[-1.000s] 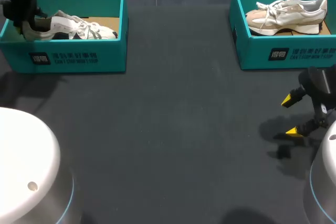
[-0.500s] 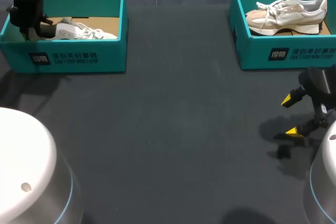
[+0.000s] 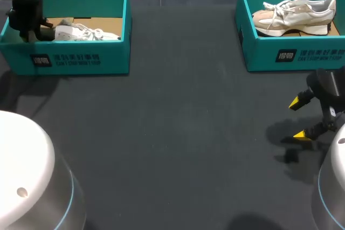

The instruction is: Take the shoe out of the shoebox, open the shoe tongue, remove and reinsert the insole, then place the shoe into the shoebox

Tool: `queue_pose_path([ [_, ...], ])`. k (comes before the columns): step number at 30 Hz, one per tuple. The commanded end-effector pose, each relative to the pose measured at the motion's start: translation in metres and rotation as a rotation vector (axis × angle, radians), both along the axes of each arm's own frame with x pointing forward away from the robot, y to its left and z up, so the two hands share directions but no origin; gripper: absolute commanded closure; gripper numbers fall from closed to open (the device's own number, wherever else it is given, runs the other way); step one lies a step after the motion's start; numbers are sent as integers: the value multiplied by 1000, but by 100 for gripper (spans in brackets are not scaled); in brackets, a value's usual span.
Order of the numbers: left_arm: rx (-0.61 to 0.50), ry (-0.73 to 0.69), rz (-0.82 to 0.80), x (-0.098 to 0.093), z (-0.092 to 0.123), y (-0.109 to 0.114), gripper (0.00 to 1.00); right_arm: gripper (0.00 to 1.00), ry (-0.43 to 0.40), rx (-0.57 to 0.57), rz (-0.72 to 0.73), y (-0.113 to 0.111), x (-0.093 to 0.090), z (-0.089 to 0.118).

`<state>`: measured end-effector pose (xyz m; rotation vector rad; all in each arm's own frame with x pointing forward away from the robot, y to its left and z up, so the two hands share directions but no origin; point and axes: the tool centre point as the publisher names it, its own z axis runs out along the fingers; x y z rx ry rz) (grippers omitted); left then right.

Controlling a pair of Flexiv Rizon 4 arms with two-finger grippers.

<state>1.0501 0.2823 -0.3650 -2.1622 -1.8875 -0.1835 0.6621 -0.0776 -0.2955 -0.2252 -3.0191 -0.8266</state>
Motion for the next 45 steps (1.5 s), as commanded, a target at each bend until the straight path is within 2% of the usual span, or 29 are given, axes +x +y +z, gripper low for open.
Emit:
queue_pose_path([
  [1, 2, 7, -3, 1, -2, 1, 76, 0, -2, -2, -2, 0, -2, 0],
  [7, 2, 11, 5, 1, -3, 1, 62, 0, -2, -2, -2, 0, -2, 0],
  [11, -6, 11, 5, 0, 2, 1, 56, 0, -2, -2, -2, 0, -2, 0],
  [12, -12, 12, 5, 1, 4, 1, 51, 0, -2, -2, -2, 0, -2, 0],
  [15, -25, 7, 2, 1, 12, 0, 19, 0, -2, -2, -2, 0, -2, 0],
  [19, -48, -2, 1, 1, 22, -3, 8, 0, -2, -2, -2, 0, -2, 0],
  [24, -70, -17, -7, 0, 36, -9, 0, 0, -2, -2, -2, 0, -2, 0],
  [28, -80, -32, -9, -2, 52, -14, 0, 0, -2, -2, -2, 0, -2, 0],
  [36, -106, -91, -9, -14, 104, -24, 0, 0, -2, -2, -2, 0, -2, 0],
  [45, -151, -80, 15, -24, 156, -26, 0, 0, -2, -2, -2, 0, -2, 0],
])
